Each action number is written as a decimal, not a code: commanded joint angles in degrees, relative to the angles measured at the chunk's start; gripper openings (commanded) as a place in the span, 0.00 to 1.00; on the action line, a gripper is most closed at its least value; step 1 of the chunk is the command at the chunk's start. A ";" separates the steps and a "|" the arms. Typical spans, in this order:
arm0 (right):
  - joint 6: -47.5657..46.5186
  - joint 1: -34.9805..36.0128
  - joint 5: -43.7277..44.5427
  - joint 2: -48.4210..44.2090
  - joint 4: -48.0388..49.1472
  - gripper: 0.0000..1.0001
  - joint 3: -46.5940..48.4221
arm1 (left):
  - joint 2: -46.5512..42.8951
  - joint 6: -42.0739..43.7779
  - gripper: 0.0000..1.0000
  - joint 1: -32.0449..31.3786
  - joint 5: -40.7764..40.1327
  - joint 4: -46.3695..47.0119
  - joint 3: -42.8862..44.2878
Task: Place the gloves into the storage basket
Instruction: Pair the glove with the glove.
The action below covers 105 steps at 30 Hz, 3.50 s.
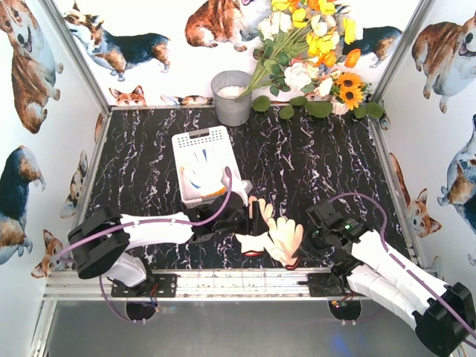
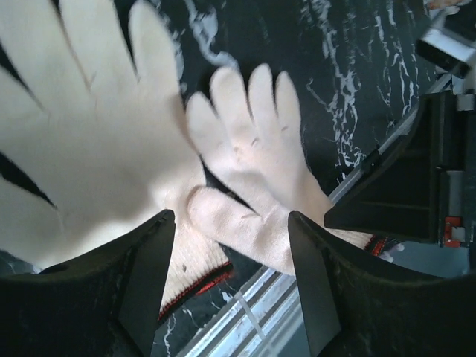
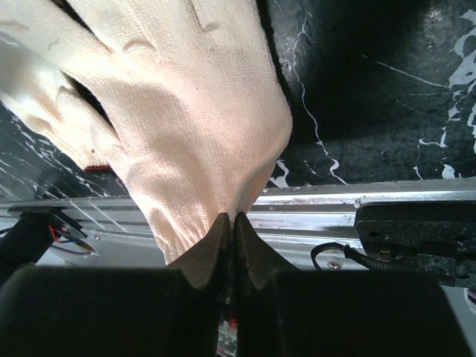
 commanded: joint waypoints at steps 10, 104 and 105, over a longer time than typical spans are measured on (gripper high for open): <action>2.64 1.53 3.07 3.18 5.67 0.00 -2.21 | 5.29 -14.22 0.44 -0.27 1.48 2.26 -1.09; -7.80 14.12 14.64 24.02 25.84 0.00 16.61 | -14.92 2.31 0.00 13.98 -8.70 -6.73 -10.08; -8.15 14.44 14.49 24.19 26.13 0.00 16.49 | -15.30 2.26 0.00 13.73 -8.40 -6.58 -10.97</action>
